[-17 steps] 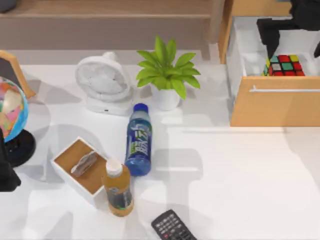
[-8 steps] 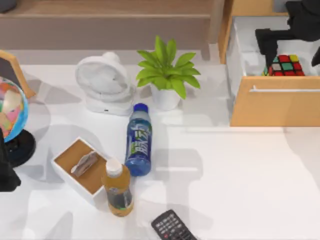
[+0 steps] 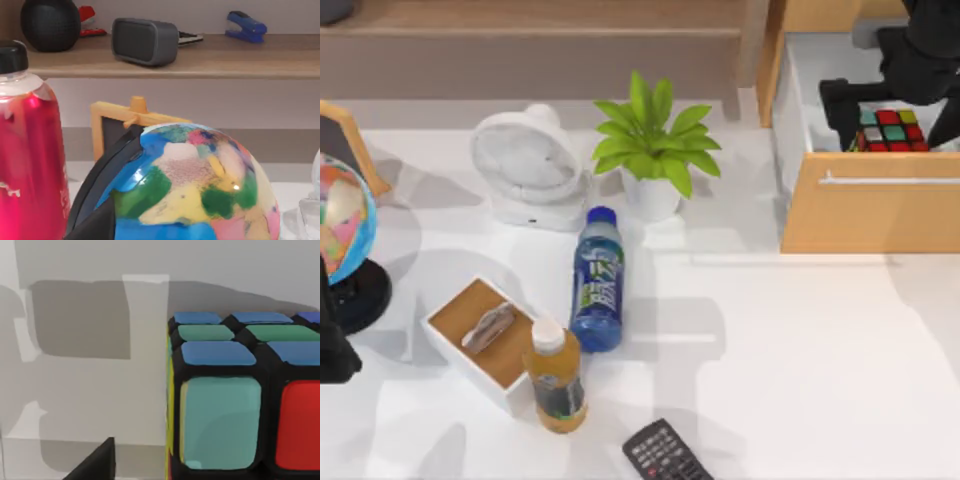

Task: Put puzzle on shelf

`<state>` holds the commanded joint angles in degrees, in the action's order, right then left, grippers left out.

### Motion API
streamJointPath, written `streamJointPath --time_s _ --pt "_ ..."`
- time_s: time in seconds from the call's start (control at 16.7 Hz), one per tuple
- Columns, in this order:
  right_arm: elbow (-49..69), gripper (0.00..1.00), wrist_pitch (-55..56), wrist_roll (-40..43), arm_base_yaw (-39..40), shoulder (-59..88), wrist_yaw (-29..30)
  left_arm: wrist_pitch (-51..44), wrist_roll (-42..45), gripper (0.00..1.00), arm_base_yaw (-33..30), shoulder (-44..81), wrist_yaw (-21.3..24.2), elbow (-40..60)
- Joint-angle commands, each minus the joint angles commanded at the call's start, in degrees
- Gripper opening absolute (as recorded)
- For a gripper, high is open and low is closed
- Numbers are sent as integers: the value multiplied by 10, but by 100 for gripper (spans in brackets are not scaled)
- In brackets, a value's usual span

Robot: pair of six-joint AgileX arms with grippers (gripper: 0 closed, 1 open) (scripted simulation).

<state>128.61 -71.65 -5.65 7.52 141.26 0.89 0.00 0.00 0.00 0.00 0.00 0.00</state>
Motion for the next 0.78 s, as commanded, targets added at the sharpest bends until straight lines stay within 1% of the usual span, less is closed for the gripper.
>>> streamJointPath --time_s 0.12,0.78 --pt "0 100 0 0 0 0 0 0 0 100 0 0 0 0" --pt "0 17 0 0 0 0 0 0 0 100 0 0 0 0"
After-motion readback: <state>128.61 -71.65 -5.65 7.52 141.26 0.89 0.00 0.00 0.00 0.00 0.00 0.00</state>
